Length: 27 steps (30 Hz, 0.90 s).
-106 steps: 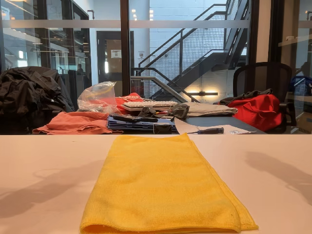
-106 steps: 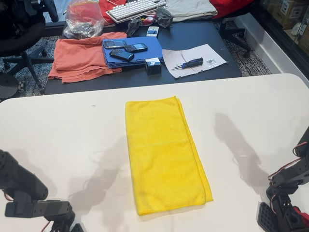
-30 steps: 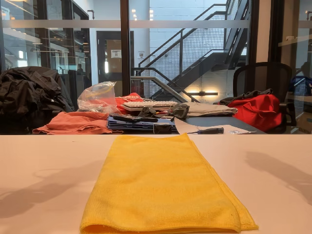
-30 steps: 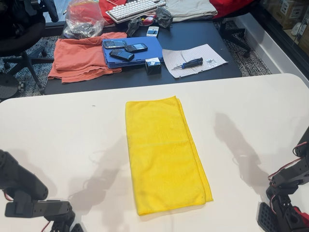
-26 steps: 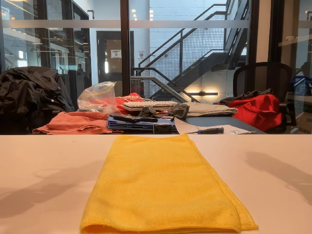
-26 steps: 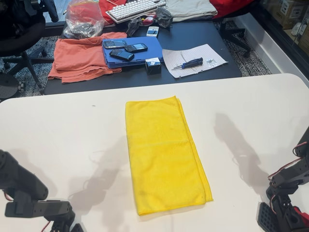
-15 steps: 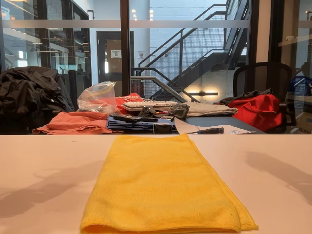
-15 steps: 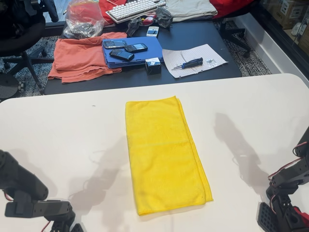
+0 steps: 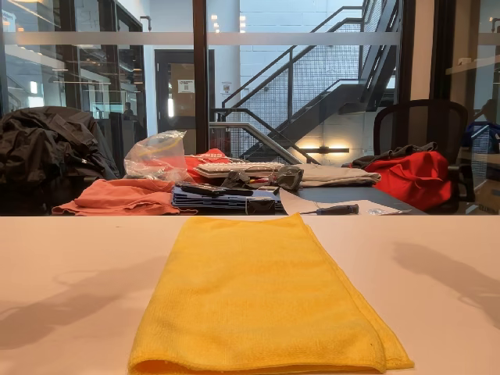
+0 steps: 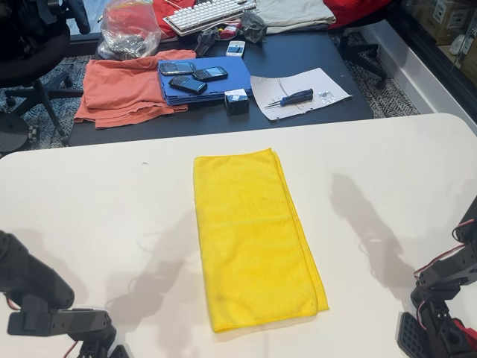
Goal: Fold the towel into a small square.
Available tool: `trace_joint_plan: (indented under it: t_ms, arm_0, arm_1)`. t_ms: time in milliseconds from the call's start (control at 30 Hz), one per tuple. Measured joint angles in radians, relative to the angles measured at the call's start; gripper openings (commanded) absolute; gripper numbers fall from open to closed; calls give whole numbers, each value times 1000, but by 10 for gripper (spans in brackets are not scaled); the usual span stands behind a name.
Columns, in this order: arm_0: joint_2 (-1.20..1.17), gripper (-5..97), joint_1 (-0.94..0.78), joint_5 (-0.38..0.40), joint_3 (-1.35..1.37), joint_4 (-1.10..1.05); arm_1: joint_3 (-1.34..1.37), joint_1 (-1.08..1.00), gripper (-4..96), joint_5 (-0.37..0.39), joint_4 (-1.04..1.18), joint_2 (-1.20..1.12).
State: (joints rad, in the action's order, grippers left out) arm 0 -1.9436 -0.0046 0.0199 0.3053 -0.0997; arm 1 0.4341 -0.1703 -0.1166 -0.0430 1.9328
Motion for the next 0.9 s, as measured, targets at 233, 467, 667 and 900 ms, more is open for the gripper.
trace_joint_plan:
  t_ms: [233, 467, 667, 900]
  arm_0:
    - [0, 74, -6, 6, 115, 324]
    - [12, 72, 3, 14, 318, 782]
    - [0, 72, -8, 12, 396, 1177]
    - [14, 72, -84, 12, 416, 1586]
  arm_1:
    - [239, -29, 296, 204, 545, -52]
    - [390, -236, 296, 517, 1201, -61]
    - [403, -442, 297, 575, 1569, -63]
    - [448, -568, 296, 566, 1674, -117]
